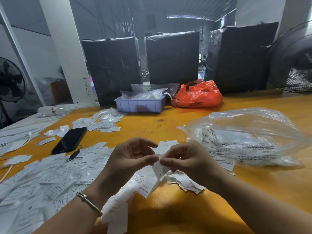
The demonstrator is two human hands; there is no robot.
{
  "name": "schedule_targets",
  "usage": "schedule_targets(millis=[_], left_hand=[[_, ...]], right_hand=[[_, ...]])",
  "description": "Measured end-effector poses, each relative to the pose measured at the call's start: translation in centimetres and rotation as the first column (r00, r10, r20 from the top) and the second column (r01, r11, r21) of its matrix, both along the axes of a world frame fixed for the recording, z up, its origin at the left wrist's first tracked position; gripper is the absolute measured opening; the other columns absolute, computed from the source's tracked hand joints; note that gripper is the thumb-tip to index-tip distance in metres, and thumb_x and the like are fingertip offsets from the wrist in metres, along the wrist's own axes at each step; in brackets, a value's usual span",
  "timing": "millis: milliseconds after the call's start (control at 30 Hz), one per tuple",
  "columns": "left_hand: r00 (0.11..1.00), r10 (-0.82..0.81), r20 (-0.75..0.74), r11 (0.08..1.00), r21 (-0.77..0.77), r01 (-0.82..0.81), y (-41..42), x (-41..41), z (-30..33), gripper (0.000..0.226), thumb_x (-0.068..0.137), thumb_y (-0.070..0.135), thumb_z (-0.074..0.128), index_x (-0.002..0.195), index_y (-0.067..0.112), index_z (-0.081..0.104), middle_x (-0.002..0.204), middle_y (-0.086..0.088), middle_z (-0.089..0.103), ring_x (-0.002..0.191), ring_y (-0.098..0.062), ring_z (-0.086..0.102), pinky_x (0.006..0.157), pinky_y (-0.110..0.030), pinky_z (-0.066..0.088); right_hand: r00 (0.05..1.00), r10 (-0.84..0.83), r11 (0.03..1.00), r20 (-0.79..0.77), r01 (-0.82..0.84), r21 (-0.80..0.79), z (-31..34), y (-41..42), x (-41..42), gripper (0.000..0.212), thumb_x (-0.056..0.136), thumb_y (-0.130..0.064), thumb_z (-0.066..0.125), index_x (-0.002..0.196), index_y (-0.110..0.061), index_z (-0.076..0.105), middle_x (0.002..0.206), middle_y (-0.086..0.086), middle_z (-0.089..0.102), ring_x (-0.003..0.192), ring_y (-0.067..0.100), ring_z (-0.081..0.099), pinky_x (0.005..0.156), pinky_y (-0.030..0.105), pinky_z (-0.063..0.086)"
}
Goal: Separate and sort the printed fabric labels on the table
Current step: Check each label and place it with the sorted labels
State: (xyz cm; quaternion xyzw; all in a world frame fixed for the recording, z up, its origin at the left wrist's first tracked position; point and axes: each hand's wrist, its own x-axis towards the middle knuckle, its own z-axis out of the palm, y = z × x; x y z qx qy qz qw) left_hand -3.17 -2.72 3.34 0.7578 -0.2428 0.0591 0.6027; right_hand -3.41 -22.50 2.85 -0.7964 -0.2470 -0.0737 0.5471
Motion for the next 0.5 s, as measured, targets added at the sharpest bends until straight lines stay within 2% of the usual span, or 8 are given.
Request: schedule_targets(millis=[100,233,333,433,500], left_hand=[[0.996,-0.059,-0.061,0.997,0.039,0.062,0.1,0.0,0.1,0.035,0.067,0.019,0.078,0.098,0.005,0.069,0.080,-0.009,0.074,0.073,-0.018,0.070,0.067,-0.021,0.055],[0.995,-0.094,-0.032,0.992,0.076,0.097,-0.2,0.0,-0.2,0.023,0.072,0.011,0.075,0.085,-0.007,0.071,0.075,-0.016,0.072,0.067,-0.026,0.068,0.065,-0.026,0.056],[0.998,-0.059,0.020,0.995,0.084,0.057,-0.2,0.1,-0.2,0.020,0.071,0.013,0.076,0.083,-0.003,0.072,0.073,-0.015,0.072,0.065,-0.027,0.068,0.064,-0.027,0.057],[0.997,-0.049,0.055,0.993,0.107,0.043,0.0,0.1,-0.2,0.019,0.070,0.016,0.078,0.080,0.001,0.072,0.073,-0.012,0.072,0.066,-0.027,0.068,0.066,-0.029,0.057],[0.997,-0.049,0.065,0.992,0.122,0.041,0.0,0.1,-0.3,0.017,0.071,0.016,0.079,0.079,0.002,0.072,0.074,-0.012,0.072,0.067,-0.025,0.067,0.066,-0.027,0.057]], right_hand=[[1.000,0.008,0.998,0.002,-0.008,0.058,0.1,-0.3,0.0,0.009,0.081,-0.009,0.073,0.079,0.000,0.075,0.070,0.014,0.071,0.060,0.019,0.059,0.060,0.035,0.048],[1.000,-0.026,0.999,0.015,0.025,0.033,0.3,-0.5,0.2,0.006,0.082,-0.006,0.072,0.085,-0.003,0.076,0.074,0.011,0.073,0.064,0.024,0.063,0.064,0.040,0.052],[0.971,-0.183,0.978,0.151,0.165,0.126,0.9,-1.1,0.2,0.026,0.081,0.009,0.067,0.100,-0.008,0.073,0.078,0.005,0.073,0.067,0.014,0.067,0.067,0.031,0.055],[0.906,-0.260,0.963,0.334,0.219,0.157,1.9,-1.8,-0.3,0.049,0.081,0.000,0.070,0.125,-0.021,0.059,0.078,0.003,0.069,0.071,0.012,0.069,0.072,0.020,0.056],[0.892,-0.224,0.972,0.392,0.174,0.157,2.4,-1.8,-0.9,0.046,0.079,-0.002,0.074,0.120,-0.018,0.061,0.075,-0.003,0.069,0.071,0.009,0.070,0.072,0.017,0.055]])
